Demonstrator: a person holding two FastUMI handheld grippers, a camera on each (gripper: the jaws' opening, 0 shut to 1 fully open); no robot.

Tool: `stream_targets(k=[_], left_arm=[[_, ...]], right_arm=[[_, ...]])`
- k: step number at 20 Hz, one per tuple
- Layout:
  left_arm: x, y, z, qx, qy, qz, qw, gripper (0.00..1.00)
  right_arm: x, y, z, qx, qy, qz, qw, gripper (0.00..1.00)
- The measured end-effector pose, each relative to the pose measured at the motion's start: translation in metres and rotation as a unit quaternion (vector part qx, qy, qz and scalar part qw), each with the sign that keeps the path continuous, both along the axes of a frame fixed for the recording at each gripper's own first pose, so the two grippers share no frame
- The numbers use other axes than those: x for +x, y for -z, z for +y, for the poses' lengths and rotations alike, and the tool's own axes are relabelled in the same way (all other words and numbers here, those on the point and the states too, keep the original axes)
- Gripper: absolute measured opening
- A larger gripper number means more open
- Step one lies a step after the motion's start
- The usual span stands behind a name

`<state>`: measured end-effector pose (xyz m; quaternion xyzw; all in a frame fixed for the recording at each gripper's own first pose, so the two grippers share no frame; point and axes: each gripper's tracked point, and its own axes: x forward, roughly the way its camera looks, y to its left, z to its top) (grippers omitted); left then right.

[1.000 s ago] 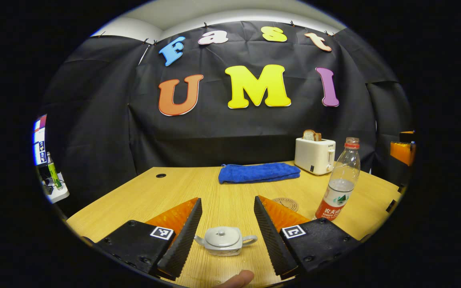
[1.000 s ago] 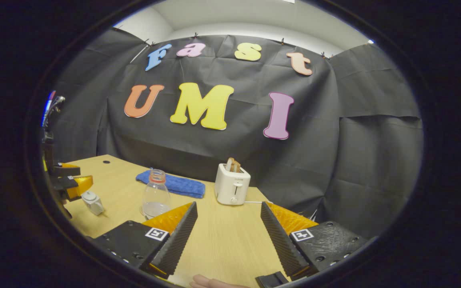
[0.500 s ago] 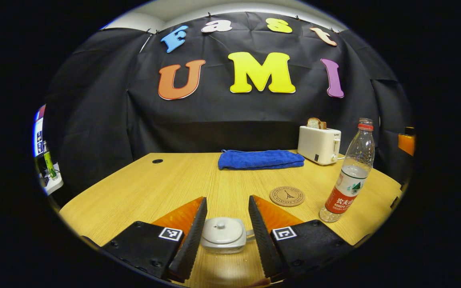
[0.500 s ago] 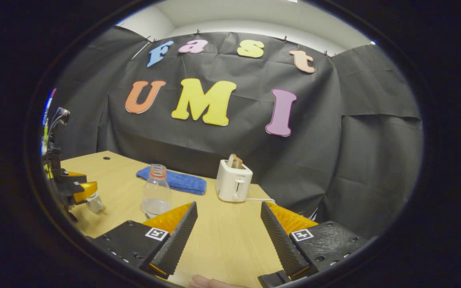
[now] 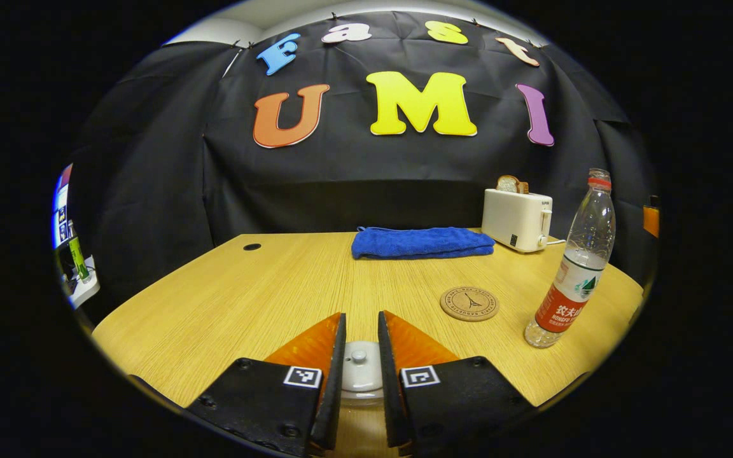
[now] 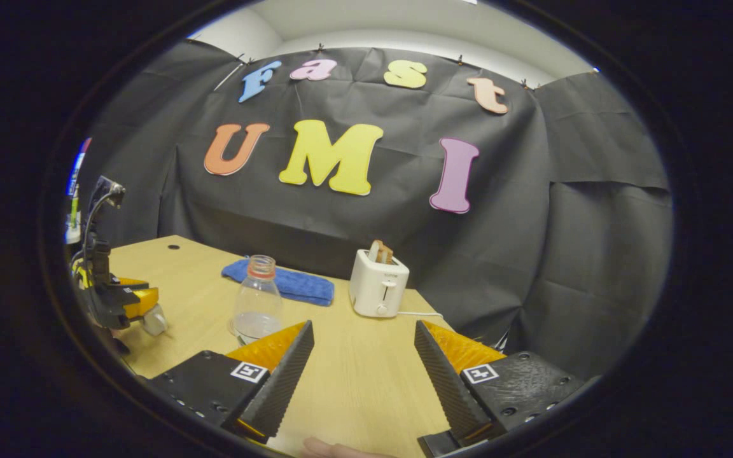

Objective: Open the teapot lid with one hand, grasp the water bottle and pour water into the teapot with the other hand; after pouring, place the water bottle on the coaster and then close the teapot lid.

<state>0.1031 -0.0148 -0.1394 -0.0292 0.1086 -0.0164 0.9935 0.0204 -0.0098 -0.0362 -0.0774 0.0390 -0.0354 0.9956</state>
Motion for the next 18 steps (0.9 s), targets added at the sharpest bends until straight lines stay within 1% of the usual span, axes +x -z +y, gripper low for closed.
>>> stream_targets(k=[1,2,3,5,7,10,12,13,16,17,18], left_arm=[[0.0,0.0,0.001,0.001,0.0,0.0,1.0,0.24],[0.002,-0.001,0.001,0.0,0.003,-0.002,1.0,0.21],[0.002,-0.002,-0.001,-0.005,0.006,-0.001,1.0,0.14],[0.0,-0.002,-0.001,-0.005,0.007,-0.002,1.0,0.07],[-0.001,-0.005,0.001,-0.007,0.004,-0.007,1.0,0.06],[-0.004,-0.019,0.005,-0.012,0.0,-0.024,1.0,0.04],[-0.009,-0.03,0.011,-0.009,-0.005,-0.035,0.999,0.03],[-0.011,-0.035,0.013,-0.007,-0.005,-0.038,0.999,0.03],[-0.02,-0.051,0.022,-0.006,-0.007,-0.044,0.999,0.03],[-0.023,-0.054,0.027,-0.002,-0.012,-0.04,0.999,0.03],[-0.026,-0.055,0.034,0.004,-0.017,-0.035,0.999,0.03]], right_arm=[[0.001,0.001,0.003,0.002,-0.003,0.001,1.0,0.95],[0.001,0.003,0.006,0.004,-0.006,0.003,1.0,0.95],[0.003,0.007,0.011,0.007,-0.012,0.007,1.0,0.95],[0.003,0.012,0.022,0.015,-0.026,0.014,0.999,0.95],[0.003,0.016,0.037,0.026,-0.045,0.022,0.998,0.95],[0.006,0.031,0.066,0.04,-0.085,0.041,0.995,0.95],[0.006,0.035,0.088,0.062,-0.117,0.045,0.99,0.96],[0.008,0.039,0.096,0.076,-0.127,0.046,0.988,0.95],[0.019,0.049,0.106,0.096,-0.127,0.045,0.986,0.95],[0.02,0.052,0.11,0.097,-0.129,0.044,0.986,0.98],[0.023,0.056,0.11,0.095,-0.127,0.043,0.986,0.98]])
